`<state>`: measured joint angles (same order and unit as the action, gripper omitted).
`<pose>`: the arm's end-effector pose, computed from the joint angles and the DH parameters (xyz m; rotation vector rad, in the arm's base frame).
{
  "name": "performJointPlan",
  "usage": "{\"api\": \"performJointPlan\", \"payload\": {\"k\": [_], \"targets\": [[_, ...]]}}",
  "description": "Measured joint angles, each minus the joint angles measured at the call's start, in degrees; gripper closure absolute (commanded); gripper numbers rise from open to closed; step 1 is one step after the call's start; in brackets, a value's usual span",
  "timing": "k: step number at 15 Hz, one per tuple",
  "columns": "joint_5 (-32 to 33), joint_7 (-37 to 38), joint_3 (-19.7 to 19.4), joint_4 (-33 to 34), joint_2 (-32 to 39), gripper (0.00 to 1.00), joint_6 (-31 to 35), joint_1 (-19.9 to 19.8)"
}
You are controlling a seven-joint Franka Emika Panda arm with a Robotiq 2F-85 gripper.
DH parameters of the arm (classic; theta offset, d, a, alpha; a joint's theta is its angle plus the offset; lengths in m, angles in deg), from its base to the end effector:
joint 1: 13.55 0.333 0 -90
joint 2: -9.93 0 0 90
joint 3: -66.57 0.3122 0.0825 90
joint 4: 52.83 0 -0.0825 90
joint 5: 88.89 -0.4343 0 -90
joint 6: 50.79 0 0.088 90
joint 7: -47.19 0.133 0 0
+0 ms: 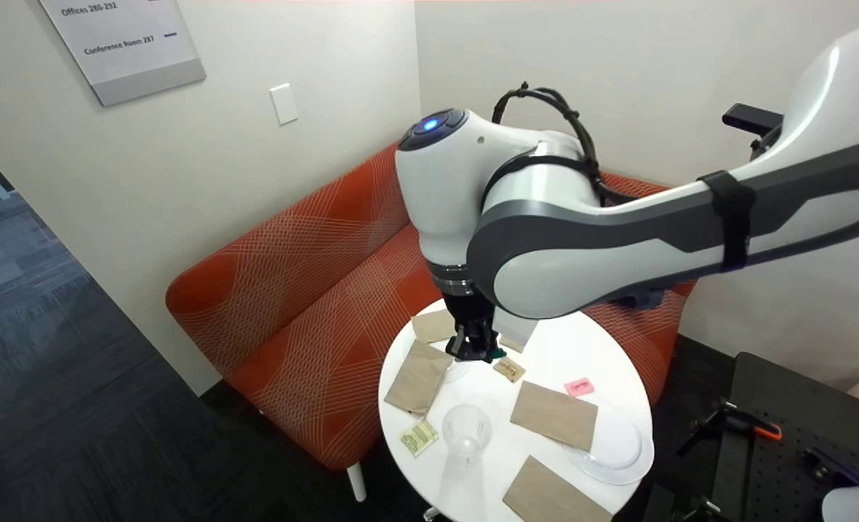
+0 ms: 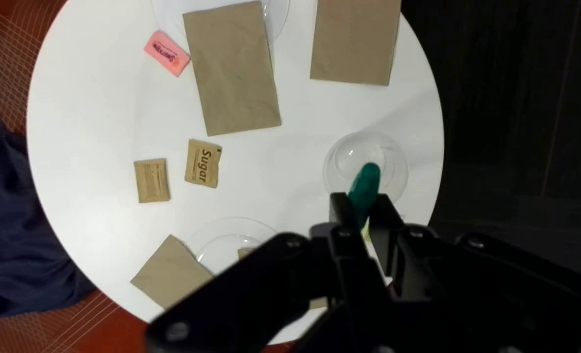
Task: Take the blue pen out of the cup and place it on the table
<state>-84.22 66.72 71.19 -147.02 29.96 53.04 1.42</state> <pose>0.6420 0.2152 0.3492 3.0259 0.0383 -0.2322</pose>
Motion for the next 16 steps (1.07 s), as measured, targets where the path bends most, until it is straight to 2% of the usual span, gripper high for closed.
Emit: {"api": "performJointPlan", "payload": {"k": [6, 16], "targets": [[3.5, 1.1, -2.4, -3.3, -1.1, 0.96, 8.4, -2.3], [3.3, 1.1, -3.5, -13.2, -0.7, 0.96, 22.4, -5.8]]}}
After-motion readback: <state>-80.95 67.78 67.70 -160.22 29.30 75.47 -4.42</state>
